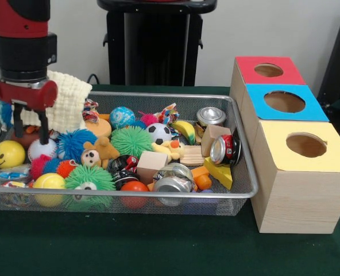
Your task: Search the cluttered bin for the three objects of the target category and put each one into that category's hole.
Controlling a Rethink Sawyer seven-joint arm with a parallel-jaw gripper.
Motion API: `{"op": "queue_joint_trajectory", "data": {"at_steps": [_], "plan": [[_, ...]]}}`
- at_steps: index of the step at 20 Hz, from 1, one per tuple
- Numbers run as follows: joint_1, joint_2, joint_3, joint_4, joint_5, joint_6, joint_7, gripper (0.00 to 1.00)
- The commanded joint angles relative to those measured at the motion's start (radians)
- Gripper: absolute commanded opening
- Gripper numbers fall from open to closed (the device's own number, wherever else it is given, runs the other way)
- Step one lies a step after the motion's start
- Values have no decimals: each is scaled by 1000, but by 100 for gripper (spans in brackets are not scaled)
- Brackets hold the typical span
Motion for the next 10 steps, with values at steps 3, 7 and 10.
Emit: {"op": "queue_joint_trajectory", "data": {"at_steps": [3, 7, 10], "plan": [[-84, 67, 77, -36, 45, 104, -64, 100], [-97, 75, 86, -41, 42, 110, -73, 100], [-95, 76, 90, -40, 46, 109, -61, 100]]}}
